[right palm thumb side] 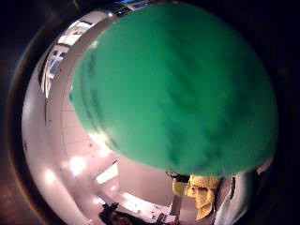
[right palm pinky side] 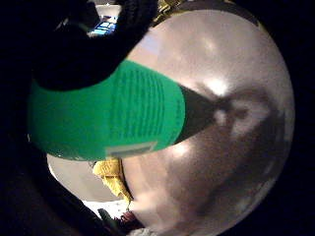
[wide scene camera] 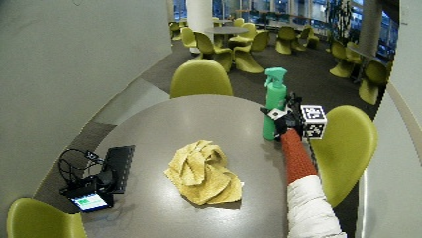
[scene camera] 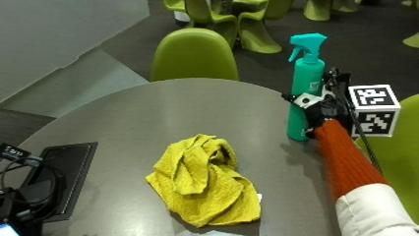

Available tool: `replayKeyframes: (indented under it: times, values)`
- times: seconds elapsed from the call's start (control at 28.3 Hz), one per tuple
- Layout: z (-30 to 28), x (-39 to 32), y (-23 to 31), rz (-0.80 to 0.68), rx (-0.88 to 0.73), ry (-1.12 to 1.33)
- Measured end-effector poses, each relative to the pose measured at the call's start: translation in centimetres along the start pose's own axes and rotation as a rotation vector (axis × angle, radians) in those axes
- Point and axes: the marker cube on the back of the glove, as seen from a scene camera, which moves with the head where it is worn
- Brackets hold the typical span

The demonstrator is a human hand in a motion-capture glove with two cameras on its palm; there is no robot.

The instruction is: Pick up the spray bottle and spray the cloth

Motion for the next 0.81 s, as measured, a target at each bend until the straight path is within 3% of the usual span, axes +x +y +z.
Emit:
replayKeyframes:
  times: [0.18,0.49,0.81]
  values:
    - [0.0,0.5,0.9,-0.042,0.026,0.081]
    - [-0.6,-11.3,1.0,-0.262,0.044,0.201]
    - [-4.1,-16.9,1.7,-0.441,0.088,0.313]
